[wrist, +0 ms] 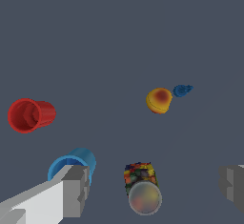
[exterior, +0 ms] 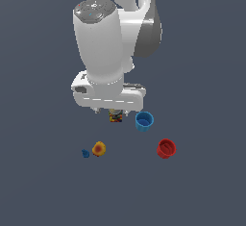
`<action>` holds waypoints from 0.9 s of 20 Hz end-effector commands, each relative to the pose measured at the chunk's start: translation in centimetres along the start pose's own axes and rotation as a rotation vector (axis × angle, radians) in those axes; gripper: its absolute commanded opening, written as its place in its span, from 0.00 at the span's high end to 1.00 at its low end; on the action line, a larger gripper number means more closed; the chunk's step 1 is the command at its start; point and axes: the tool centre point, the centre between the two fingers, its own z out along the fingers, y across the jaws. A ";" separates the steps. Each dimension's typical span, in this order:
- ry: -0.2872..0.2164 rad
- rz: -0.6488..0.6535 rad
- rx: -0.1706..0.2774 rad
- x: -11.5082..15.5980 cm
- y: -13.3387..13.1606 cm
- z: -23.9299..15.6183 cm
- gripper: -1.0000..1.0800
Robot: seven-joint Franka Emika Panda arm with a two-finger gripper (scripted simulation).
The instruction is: Pick up a designated object from a clutter of objects.
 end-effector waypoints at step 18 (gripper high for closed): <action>-0.025 0.200 -0.028 4.8 6.9 15.7 0.04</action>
